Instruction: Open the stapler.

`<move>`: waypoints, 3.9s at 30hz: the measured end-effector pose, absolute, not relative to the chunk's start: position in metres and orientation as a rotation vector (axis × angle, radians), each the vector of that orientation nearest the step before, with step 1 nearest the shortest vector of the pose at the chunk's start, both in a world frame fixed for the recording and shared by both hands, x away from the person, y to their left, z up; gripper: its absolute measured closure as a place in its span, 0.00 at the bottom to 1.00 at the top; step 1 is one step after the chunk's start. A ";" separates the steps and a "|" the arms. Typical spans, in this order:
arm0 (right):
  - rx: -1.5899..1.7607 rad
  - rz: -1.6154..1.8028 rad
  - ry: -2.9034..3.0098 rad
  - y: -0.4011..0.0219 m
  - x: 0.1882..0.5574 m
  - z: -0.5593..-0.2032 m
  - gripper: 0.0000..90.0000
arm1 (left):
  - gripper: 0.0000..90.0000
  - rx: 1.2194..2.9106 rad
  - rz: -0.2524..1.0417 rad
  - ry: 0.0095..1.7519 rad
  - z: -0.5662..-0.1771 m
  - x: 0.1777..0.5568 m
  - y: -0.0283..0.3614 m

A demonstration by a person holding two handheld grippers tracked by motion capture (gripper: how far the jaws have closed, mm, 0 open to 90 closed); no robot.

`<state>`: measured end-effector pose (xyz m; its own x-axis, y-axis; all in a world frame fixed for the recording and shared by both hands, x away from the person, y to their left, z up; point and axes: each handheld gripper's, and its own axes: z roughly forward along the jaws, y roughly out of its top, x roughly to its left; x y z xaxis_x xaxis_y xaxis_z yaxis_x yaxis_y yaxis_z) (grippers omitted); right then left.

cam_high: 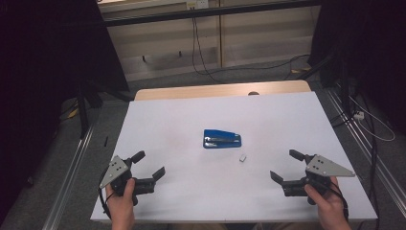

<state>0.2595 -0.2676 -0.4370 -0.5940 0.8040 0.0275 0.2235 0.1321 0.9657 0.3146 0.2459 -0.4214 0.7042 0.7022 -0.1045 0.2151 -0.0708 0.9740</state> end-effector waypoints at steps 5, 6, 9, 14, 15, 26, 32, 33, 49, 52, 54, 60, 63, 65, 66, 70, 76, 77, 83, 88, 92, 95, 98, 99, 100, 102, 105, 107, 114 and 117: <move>0.989 1.483 1.902 -0.268 0.260 -0.437 0.02 | 0.02 1.645 0.460 0.744 -0.421 0.317 0.243; 0.988 1.484 1.903 -0.268 0.260 -0.437 0.02 | 0.02 1.647 0.455 0.742 -0.421 0.318 0.241; 0.984 1.483 1.902 -0.267 0.260 -0.437 0.02 | 0.02 1.653 0.450 0.726 -0.422 0.322 0.238; 0.979 1.471 1.902 -0.268 0.261 -0.437 0.02 | 0.02 1.661 0.440 0.714 -0.420 0.331 0.228; 0.975 1.460 1.902 -0.268 0.261 -0.437 0.02 | 0.02 1.665 0.438 0.711 -0.419 0.335 0.223; 0.988 1.429 1.885 -0.273 0.270 -0.438 0.02 | 0.02 1.692 0.408 0.690 -0.419 0.352 0.195; 0.981 1.414 1.889 -0.271 0.272 -0.439 0.03 | 0.02 1.712 0.401 0.679 -0.419 0.361 0.181; 0.980 1.415 1.890 -0.271 0.272 -0.439 0.03 | 0.02 1.712 0.402 0.678 -0.419 0.363 0.178; 0.987 1.420 1.896 -0.271 0.273 -0.440 0.03 | 0.08 1.788 0.384 0.654 -0.426 0.397 0.138; 0.991 1.420 1.896 -0.272 0.272 -0.440 0.03 | 0.09 1.803 0.380 0.653 -0.429 0.404 0.132; 0.992 1.419 1.896 -0.272 0.273 -0.441 0.03 | 0.10 1.801 0.371 0.652 -0.431 0.407 0.129; 0.988 1.419 1.900 -0.272 0.273 -0.441 0.03 | 0.14 1.836 0.359 0.645 -0.434 0.420 0.118; 0.992 1.420 1.898 -0.272 0.273 -0.441 0.03 | 0.15 1.844 0.359 0.651 -0.437 0.425 0.113; 0.994 1.421 1.899 -0.272 0.273 -0.441 0.03 | 0.15 1.872 0.363 0.649 -0.438 0.429 0.110; 0.995 1.423 1.902 -0.272 0.273 -0.441 0.03 | 0.16 1.876 0.356 0.645 -0.439 0.431 0.109; 0.995 1.425 1.903 -0.272 0.273 -0.441 0.03 | 0.18 1.903 0.354 0.654 -0.443 0.439 0.103; 0.990 1.422 1.906 -0.272 0.272 -0.441 0.03 | 0.21 1.936 0.298 0.662 -0.452 0.450 0.096; 0.989 1.424 1.907 -0.272 0.273 -0.441 0.03 | 0.22 1.955 0.301 0.652 -0.452 0.451 0.094; 0.987 1.425 1.910 -0.272 0.273 -0.442 0.03 | 0.31 2.017 0.272 0.650 -0.460 0.458 0.089; 0.988 1.426 1.909 -0.272 0.273 -0.442 0.03 | 0.37 2.032 0.248 0.640 -0.463 0.462 0.088; 0.994 1.429 1.911 -0.272 0.273 -0.442 0.03 | 0.49 2.020 0.206 0.630 -0.462 0.462 0.088; 0.994 1.425 1.908 -0.272 0.273 -0.442 0.03 | 0.52 2.029 0.213 0.626 -0.459 0.462 0.089; 0.988 1.416 1.917 -0.270 0.274 -0.442 0.03 | 0.53 2.002 0.212 0.627 -0.453 0.460 0.090; 0.988 1.416 1.917 -0.270 0.274 -0.442 0.03 | 0.53 1.999 0.216 0.623 -0.451 0.460 0.090; 0.985 1.415 1.918 -0.270 0.274 -0.442 0.03 | 0.53 1.993 0.220 0.624 -0.449 0.460 0.089; 0.985 1.412 1.916 -0.270 0.274 -0.441 0.03 | 0.54 1.978 0.215 0.630 -0.445 0.459 0.089; 0.980 1.391 1.923 -0.268 0.277 -0.441 0.03 | 0.55 1.968 0.214 0.644 -0.440 0.459 0.088; 0.963 1.386 1.943 -0.262 0.280 -0.440 0.04 | 0.55 1.978 0.222 0.644 -0.437 0.459 0.086; 0.937 1.398 1.946 -0.248 0.288 -0.434 0.04 | 0.58 1.958 0.209 0.653 -0.425 0.460 0.080; 0.952 1.430 1.941 -0.240 0.295 -0.431 0.04 | 0.58 1.968 0.226 0.634 -0.421 0.460 0.076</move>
